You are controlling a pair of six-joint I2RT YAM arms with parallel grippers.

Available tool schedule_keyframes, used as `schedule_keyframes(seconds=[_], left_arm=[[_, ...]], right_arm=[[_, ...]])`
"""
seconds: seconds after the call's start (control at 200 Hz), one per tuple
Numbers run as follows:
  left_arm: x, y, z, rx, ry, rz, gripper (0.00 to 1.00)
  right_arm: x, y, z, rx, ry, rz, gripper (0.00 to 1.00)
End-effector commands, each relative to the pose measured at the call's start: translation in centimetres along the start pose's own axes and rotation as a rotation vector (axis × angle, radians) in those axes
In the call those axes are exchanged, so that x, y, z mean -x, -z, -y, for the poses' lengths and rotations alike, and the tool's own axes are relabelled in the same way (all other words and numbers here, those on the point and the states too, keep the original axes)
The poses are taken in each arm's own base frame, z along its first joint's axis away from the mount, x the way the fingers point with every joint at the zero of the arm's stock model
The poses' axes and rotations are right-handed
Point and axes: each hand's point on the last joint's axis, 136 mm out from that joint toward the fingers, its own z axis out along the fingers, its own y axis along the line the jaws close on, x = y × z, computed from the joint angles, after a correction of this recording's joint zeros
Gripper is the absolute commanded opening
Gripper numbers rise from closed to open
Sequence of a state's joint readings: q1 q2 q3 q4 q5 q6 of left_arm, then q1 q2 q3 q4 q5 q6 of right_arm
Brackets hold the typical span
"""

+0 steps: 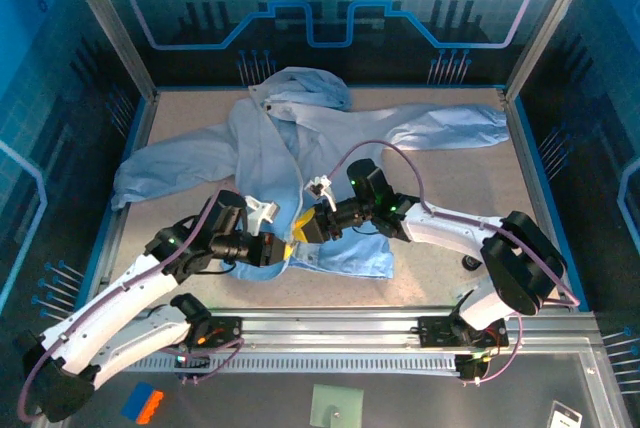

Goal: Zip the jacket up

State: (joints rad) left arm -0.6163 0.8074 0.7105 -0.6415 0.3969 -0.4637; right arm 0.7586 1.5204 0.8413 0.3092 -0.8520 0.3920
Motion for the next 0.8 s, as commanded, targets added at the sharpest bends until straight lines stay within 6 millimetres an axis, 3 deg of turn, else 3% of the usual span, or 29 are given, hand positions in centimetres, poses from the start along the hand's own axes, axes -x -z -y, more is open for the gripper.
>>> schedule_keyframes(seconds=[0.0, 0.565, 0.795], left_arm=[[0.6, 0.5, 1.2, -0.052, -0.067, -0.001, 0.00], [2.3, 1.1, 1.7, -0.119, -0.062, 0.067, 0.00], [2.2, 1.2, 2.0, -0.136, -0.066, 0.070, 0.00]], right_arm=[[-0.1, -0.2, -1.4, 0.107, 0.012, 0.001, 0.34], [-1.1, -0.6, -0.3, 0.093, -0.040, -0.007, 0.41], [-0.9, -0.3, 1.2, 0.026, -0.060, 0.015, 0.46]])
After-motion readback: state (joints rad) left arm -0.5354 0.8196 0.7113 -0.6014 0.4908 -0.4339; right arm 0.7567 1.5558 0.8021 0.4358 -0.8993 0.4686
